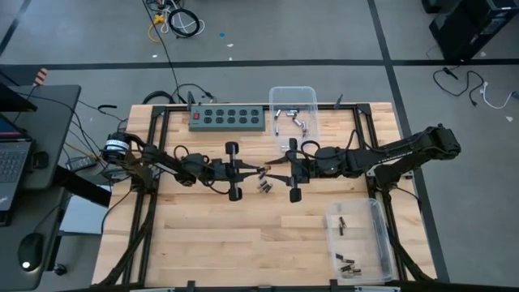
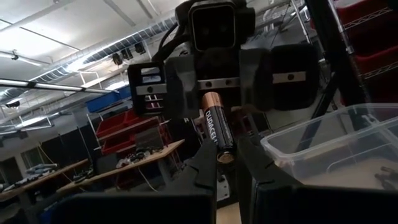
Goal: Sort batteries
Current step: Put the black battery into the bottom transparent bin
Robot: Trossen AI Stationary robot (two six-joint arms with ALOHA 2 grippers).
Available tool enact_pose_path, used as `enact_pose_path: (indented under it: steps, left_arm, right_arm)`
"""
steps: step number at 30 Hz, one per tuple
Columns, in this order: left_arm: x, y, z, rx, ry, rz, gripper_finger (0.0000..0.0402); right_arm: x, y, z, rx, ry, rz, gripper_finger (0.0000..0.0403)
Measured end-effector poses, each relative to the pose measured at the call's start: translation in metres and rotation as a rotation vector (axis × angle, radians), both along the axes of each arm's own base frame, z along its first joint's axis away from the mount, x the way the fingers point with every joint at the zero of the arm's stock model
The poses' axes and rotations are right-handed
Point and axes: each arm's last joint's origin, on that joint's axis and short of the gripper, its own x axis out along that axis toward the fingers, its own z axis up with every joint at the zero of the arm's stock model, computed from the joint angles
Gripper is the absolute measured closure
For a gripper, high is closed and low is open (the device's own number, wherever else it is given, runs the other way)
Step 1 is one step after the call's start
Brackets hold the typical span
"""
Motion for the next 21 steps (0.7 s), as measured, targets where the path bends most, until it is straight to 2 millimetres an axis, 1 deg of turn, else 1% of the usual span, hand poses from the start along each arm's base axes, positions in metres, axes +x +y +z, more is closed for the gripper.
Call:
enact_pose_path:
  steps: [5,10,17,21]
  left_arm:
    - [0.007,0.0,0.005,0.0,0.001,0.0,0.0385]
    - [0.012,0.0,0.005,0.001,0.04,0.0,0.0385]
    - [0.012,0.0,0.006,0.001,0.031,0.0,0.0385]
    - [0.012,0.0,0.006,0.002,0.028,-0.002,0.0384]
  right_arm:
    - [0.0,-0.002,0.0,-0.001,0.0,-0.005,0.0279]
    - [0.0,-0.003,0.0,-0.001,0.0,-0.009,0.03]
    - [0.0,-0.003,-0.001,-0.002,0.012,-0.01,0.0329]
    - [0.0,-0.003,-0.002,-0.006,0.024,-0.002,0.0354]
